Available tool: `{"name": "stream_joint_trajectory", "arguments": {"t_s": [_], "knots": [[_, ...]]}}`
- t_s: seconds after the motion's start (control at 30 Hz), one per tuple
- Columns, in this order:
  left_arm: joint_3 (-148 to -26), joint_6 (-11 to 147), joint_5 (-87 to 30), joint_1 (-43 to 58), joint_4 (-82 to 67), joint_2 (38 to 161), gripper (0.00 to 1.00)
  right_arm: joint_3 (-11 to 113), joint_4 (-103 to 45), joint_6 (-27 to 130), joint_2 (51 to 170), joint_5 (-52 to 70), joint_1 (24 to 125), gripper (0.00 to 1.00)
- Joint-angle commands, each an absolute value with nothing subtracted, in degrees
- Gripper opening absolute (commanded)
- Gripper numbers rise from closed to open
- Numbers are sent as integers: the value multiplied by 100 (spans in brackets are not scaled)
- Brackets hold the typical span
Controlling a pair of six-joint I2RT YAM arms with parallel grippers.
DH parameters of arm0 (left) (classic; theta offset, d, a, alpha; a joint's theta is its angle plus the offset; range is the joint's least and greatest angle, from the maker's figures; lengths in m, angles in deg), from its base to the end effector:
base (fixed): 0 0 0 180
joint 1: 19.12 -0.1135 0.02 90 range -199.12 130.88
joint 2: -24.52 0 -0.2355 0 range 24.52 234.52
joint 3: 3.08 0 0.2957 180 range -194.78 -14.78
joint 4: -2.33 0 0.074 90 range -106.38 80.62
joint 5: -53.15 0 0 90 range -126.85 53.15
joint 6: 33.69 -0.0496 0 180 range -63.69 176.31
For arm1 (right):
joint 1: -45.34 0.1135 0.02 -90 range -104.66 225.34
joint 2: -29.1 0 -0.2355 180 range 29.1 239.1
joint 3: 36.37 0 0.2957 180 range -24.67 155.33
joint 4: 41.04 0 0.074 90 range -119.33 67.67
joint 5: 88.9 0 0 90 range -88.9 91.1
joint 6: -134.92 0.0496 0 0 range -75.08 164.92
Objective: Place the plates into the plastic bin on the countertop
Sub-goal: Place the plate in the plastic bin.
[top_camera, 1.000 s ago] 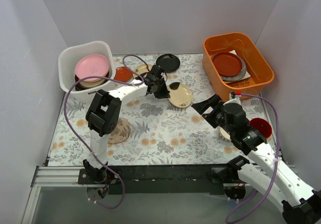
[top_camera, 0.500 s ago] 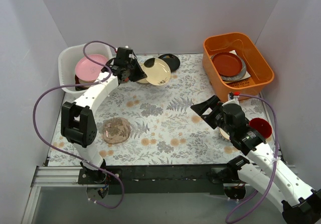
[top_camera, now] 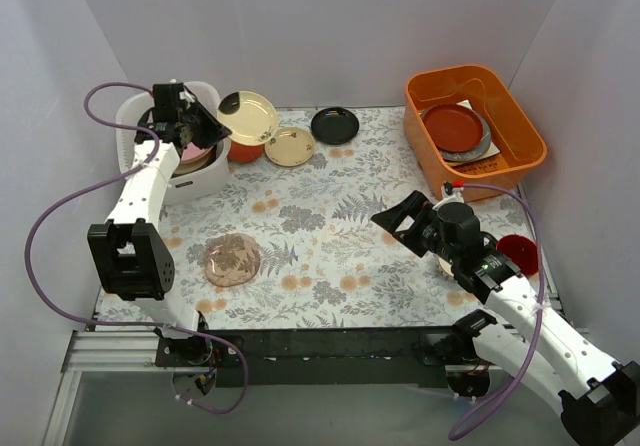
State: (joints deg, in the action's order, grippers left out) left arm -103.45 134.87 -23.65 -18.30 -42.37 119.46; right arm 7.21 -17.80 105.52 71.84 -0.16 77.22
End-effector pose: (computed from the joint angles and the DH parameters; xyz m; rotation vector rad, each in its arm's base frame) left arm 0.4291 -0.0175 0.2987 -1.4211 1.9755 -0.9521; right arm 0.2188 0.1348 0.2306 0.5385 2.0408 1.0044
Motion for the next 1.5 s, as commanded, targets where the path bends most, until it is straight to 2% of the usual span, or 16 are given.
{"name": "stream_joint_trajectory", "arguments": {"t_s": [0.0, 0.3, 0.6, 0.73, 1.47], "knots": [[-10593, 13479, -1840, -2394, -4137, 11531, 0, 575, -2361, 10337, 7138, 321, 7707, 98], [-10119, 13919, -1470, -3396, -3610, 11435, 0, 522, -2476, 10249, 7217, 417, 7707, 98], [-9653, 14340, -1723, -3942, -3189, 11453, 0, 408, -2564, 10258, 7305, 532, 7707, 98], [-9371, 14578, -1927, -3969, -2740, 11504, 0, 364, -2617, 10258, 7331, 567, 7715, 98], [-9978, 15079, -2305, -3978, -2564, 12893, 0, 276, -2740, 10179, 7586, 672, 7707, 98]]}}
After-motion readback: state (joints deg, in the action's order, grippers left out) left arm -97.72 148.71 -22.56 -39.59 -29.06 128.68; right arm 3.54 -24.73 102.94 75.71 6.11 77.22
